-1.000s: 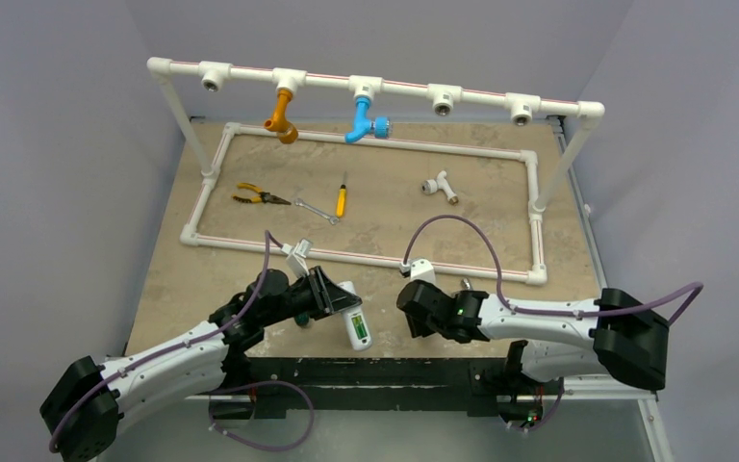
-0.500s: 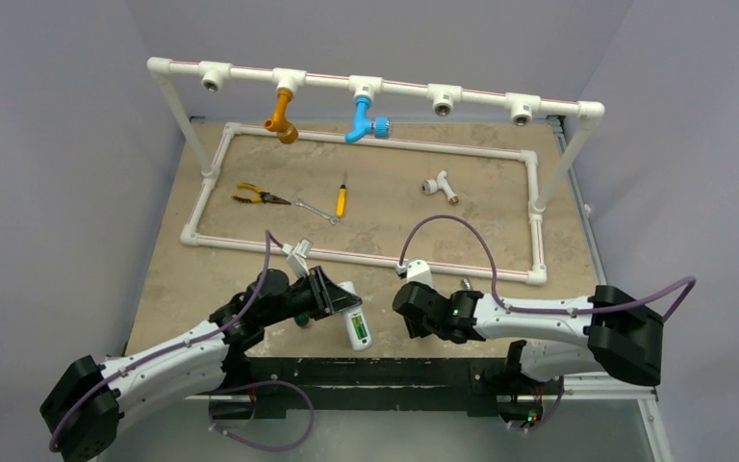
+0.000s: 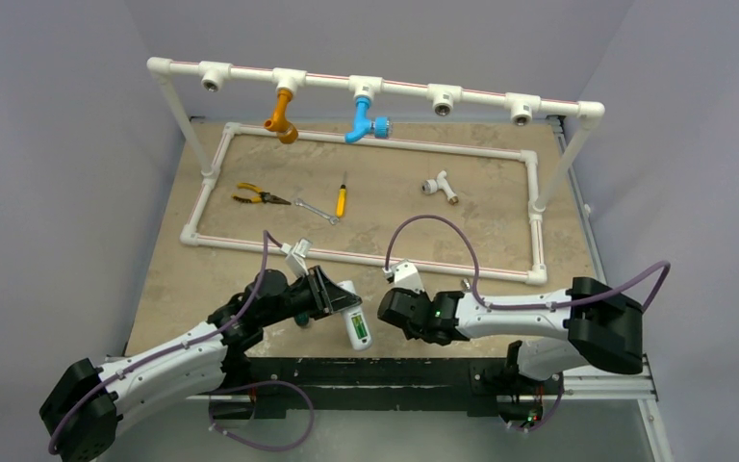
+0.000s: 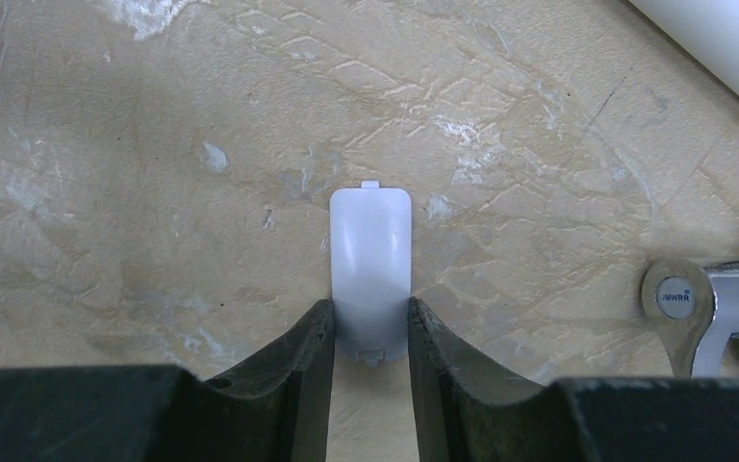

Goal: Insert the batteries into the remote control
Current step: Pick up the battery cover at the center of the board.

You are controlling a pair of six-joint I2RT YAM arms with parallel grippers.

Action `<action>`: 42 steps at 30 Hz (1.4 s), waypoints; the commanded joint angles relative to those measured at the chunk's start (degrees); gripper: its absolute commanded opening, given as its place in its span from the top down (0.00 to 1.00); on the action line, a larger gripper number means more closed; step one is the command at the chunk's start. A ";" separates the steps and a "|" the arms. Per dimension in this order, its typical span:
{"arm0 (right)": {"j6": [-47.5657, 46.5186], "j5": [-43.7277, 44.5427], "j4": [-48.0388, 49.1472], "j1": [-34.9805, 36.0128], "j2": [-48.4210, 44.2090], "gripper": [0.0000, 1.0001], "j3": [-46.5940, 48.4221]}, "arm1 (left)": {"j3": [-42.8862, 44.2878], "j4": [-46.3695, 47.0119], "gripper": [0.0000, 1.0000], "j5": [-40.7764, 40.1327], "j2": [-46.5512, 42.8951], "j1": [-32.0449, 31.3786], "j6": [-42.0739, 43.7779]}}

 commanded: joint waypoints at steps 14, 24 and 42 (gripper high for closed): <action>4.37 -1.30 -2.92 1.99 -16.32 0.78 -3.53 | 1.26 3.56 1.00 -0.52 -0.21 -0.15 -0.21; 1.93 -0.45 -9.21 1.97 -19.97 0.81 4.14 | -4.49 17.91 1.00 -7.76 3.06 -0.16 -4.47; -4.39 -6.32 -5.33 1.97 -16.38 0.81 15.37 | -5.47 25.85 1.00 -9.24 6.80 -0.16 -5.83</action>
